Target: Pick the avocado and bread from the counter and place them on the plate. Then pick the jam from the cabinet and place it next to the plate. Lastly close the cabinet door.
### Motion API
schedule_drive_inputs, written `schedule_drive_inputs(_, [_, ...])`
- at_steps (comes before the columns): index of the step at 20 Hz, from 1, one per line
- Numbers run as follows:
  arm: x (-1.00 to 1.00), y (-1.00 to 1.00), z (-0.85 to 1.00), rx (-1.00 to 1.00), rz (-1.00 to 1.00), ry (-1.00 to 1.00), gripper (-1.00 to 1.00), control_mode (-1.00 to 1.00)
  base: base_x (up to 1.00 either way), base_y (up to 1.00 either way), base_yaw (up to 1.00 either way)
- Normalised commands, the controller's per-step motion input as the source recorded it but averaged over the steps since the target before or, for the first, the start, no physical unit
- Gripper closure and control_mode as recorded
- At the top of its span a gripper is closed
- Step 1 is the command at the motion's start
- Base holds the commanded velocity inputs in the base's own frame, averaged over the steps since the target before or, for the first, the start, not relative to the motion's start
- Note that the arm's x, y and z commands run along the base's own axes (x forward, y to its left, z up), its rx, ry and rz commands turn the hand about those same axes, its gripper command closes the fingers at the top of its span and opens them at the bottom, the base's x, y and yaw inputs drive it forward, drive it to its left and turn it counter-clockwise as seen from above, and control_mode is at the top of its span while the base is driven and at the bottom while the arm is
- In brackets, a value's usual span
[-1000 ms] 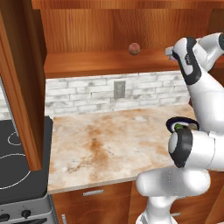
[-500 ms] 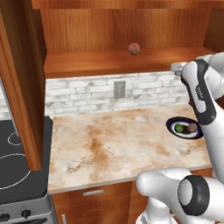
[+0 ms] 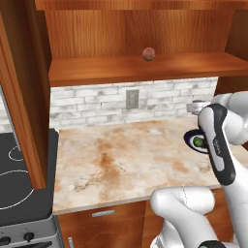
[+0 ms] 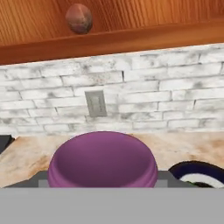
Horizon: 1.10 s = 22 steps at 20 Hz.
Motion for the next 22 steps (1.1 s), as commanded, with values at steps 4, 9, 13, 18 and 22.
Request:
schedule_drive_inputs(4, [0.58, -0.09, -0.73, -0.05, 0.00, 0.08, 1.00, -1.00, 0.00, 0.00, 0.00])
schedule_drive_inputs(9, [0.91, -0.32, -0.52, -0.01, 0.00, 0.12, 1.00, -1.00, 0.00, 0.00, 0.00])
schedule_drive_inputs(13, [0.88, -0.41, -0.52, 0.00, 0.00, 0.14, 1.00, -1.00, 0.00, 0.00, 0.00])
schedule_drive_inputs(18, [0.30, -0.22, -0.65, 0.00, 0.00, 0.15, 1.00, -1.00, 0.00, 0.00, 0.00])
schedule_drive_inputs(22, [0.00, 0.00, -0.63, 0.00, 0.00, 0.09, 1.00, -1.00, 0.00, 0.00, 0.00])
